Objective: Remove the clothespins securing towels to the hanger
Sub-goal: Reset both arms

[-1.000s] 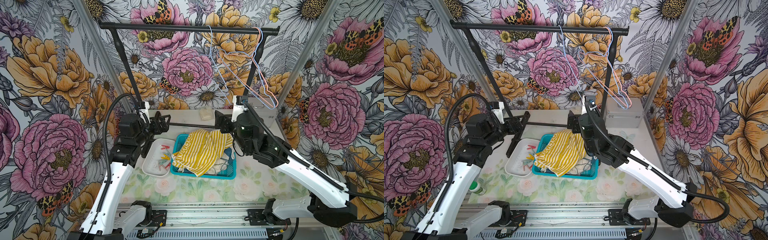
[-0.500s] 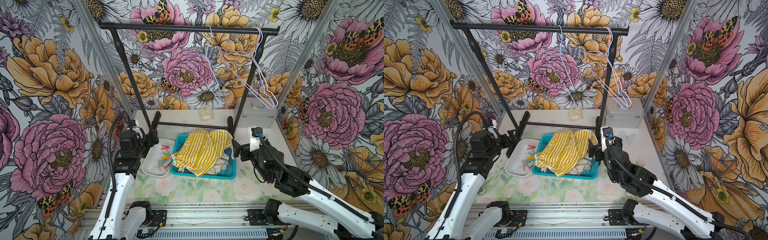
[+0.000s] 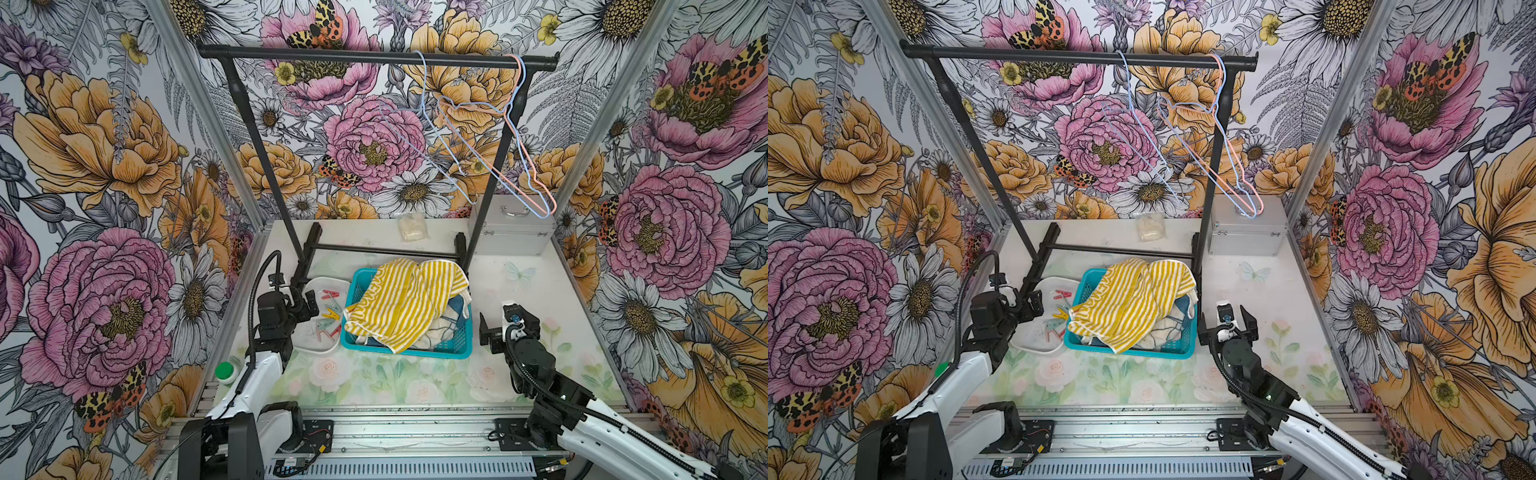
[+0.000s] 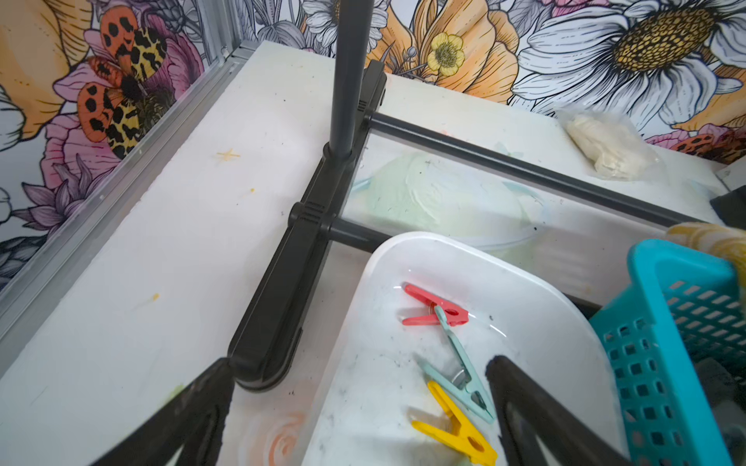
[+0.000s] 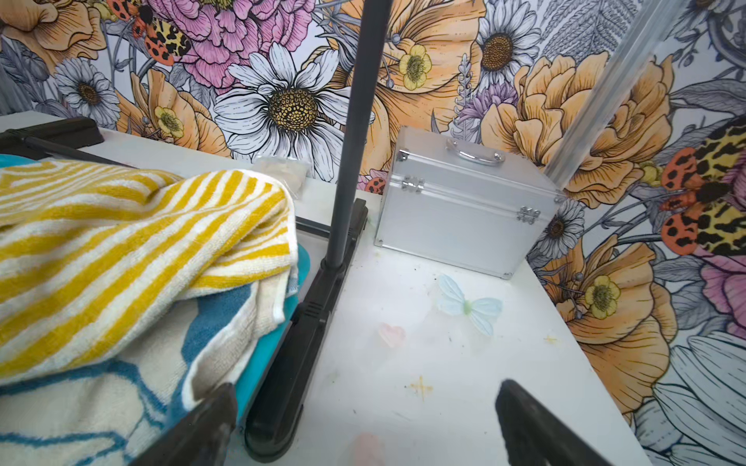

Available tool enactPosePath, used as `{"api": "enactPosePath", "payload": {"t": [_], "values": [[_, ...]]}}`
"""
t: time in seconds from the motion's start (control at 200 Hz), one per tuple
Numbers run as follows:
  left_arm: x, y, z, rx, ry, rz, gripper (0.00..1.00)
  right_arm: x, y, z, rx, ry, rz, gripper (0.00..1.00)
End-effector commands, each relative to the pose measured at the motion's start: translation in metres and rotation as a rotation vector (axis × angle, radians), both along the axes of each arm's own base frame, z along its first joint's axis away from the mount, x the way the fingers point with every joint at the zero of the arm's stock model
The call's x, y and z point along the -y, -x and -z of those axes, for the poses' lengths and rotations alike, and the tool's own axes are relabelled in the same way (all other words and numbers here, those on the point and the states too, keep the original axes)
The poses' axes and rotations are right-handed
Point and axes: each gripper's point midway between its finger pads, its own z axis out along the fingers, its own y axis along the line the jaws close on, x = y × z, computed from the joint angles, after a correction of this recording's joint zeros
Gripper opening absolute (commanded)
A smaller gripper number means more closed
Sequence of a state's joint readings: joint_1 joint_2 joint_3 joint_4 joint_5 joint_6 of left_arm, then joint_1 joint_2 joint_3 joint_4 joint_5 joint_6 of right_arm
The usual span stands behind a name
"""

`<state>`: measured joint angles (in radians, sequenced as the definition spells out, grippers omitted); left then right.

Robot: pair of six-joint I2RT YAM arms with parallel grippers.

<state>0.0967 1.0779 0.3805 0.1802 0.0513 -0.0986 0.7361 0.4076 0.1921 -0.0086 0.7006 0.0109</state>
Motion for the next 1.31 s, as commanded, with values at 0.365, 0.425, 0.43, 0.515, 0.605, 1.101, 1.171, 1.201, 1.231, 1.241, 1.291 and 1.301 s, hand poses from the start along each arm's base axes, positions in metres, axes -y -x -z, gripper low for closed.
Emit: {"api": "enactPosePath", "payload": {"t": [0.365, 0.425, 0.43, 0.515, 0.605, 1.101, 1.171, 1.201, 1.231, 1.241, 1.291, 1.301], "values": [[-0.016, -0.033, -0.016, 0.14, -0.04, 0.025, 0.99, 0.058, -0.052, 0.022, 0.05, -0.136, 0.092, 1.0], [-0.016, -0.035, -0.015, 0.136, -0.05, 0.036, 0.99, 0.062, -0.067, 0.024, 0.052, -0.14, 0.092, 1.0], [-0.015, -0.036, -0.015, 0.136, -0.05, 0.039, 0.99, 0.063, -0.069, 0.023, 0.056, -0.14, 0.093, 1.0], [-0.016, -0.044, -0.017, 0.148, -0.057, 0.032, 0.99, 0.065, -0.095, 0.025, 0.054, -0.113, 0.099, 1.0], [-0.017, -0.053, -0.02, 0.177, -0.053, 0.024, 0.99, 0.061, -0.121, 0.032, 0.037, -0.078, 0.079, 1.0], [0.005, -0.069, -0.004, 0.265, -0.128, 0.029, 0.99, 0.089, -0.159, 0.068, -0.113, -0.192, 0.121, 1.0], [0.006, -0.07, -0.004, 0.265, -0.137, 0.024, 0.99, 0.092, -0.158, 0.067, -0.105, -0.192, 0.141, 1.0], [0.006, -0.07, -0.004, 0.263, -0.137, 0.023, 0.99, 0.091, -0.158, 0.068, -0.114, -0.193, 0.137, 1.0], [0.006, -0.07, -0.004, 0.268, -0.137, 0.022, 0.99, 0.091, -0.158, 0.068, -0.111, -0.192, 0.137, 1.0], [0.005, -0.07, -0.004, 0.269, -0.137, 0.02, 0.99, 0.091, -0.158, 0.068, -0.11, -0.191, 0.137, 1.0], [0.006, -0.07, -0.004, 0.265, -0.137, 0.021, 0.99, 0.092, -0.158, 0.067, -0.108, -0.189, 0.142, 1.0], [0.006, -0.07, -0.004, 0.265, -0.137, 0.021, 0.99, 0.091, -0.158, 0.067, -0.107, -0.189, 0.141, 1.0]]}}
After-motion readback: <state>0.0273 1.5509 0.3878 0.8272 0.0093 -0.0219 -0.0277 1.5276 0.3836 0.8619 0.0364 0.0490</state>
